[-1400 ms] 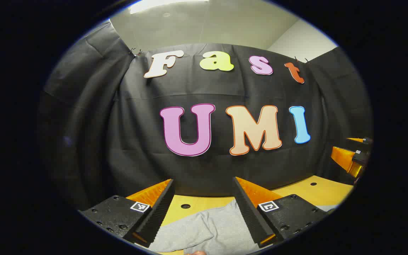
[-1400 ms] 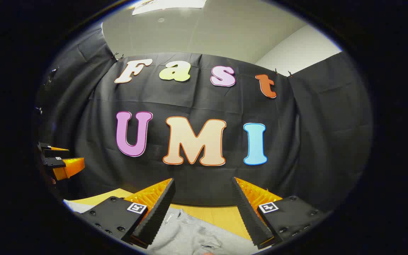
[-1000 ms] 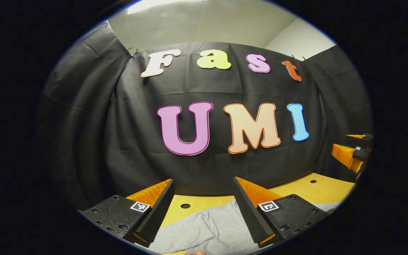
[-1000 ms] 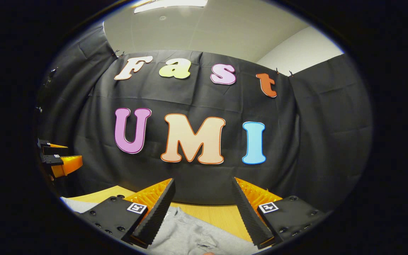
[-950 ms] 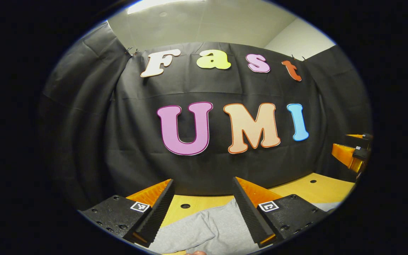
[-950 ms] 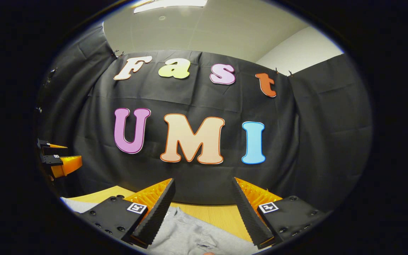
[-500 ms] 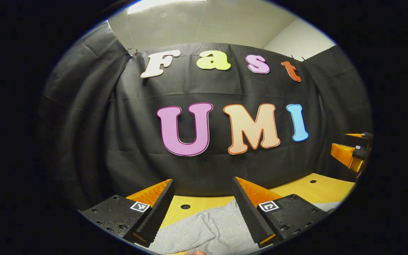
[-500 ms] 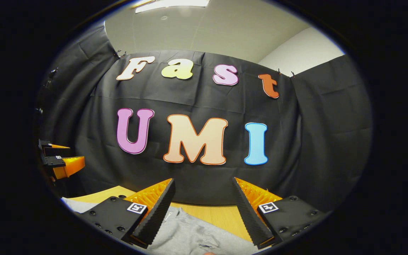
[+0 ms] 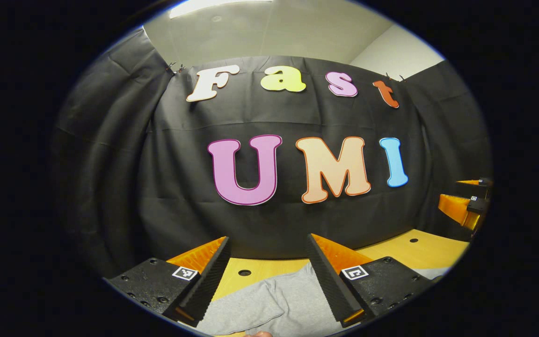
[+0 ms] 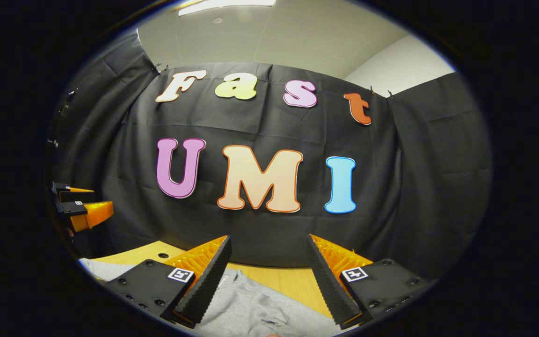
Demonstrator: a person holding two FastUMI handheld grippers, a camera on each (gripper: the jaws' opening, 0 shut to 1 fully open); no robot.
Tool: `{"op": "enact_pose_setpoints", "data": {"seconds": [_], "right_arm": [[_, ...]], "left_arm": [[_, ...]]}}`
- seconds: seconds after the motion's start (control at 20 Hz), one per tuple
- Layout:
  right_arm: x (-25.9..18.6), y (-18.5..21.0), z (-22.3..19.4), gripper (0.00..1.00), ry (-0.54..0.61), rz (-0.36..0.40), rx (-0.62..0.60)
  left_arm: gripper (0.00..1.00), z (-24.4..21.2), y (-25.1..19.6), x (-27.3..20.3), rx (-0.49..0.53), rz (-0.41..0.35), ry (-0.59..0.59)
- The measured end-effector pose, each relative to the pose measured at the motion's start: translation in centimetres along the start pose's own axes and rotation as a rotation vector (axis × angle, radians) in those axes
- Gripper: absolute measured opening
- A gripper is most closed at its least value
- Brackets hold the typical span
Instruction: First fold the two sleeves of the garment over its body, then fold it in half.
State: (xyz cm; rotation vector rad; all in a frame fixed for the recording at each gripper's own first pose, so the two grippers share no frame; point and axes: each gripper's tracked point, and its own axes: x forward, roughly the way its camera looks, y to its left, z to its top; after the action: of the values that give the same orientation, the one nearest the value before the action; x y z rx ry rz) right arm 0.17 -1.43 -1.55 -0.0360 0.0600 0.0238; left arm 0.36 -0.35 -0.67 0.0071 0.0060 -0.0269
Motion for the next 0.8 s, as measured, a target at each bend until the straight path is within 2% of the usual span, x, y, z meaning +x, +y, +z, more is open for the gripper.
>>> {"op": "enact_pose_setpoints", "data": {"seconds": [0.2,0.5,0.8], "right_arm": [[0.3,-4.1,-1.8,1.00,0.042,-0.045,-0.010],[-0.8,-13.4,-5.0,0.98,0.123,-0.205,-0.068],[-3.9,-21.3,-9.6,0.99,0.258,-0.317,-0.116]], "left_arm": [[0.95,-0.1,-0.5,0.1,-0.007,-0.011,0.000],[0.95,-0.5,-1.5,0.4,-0.017,-0.026,0.009],[0.96,-0.3,-2.5,0.2,-0.017,-0.048,0.004]]}}
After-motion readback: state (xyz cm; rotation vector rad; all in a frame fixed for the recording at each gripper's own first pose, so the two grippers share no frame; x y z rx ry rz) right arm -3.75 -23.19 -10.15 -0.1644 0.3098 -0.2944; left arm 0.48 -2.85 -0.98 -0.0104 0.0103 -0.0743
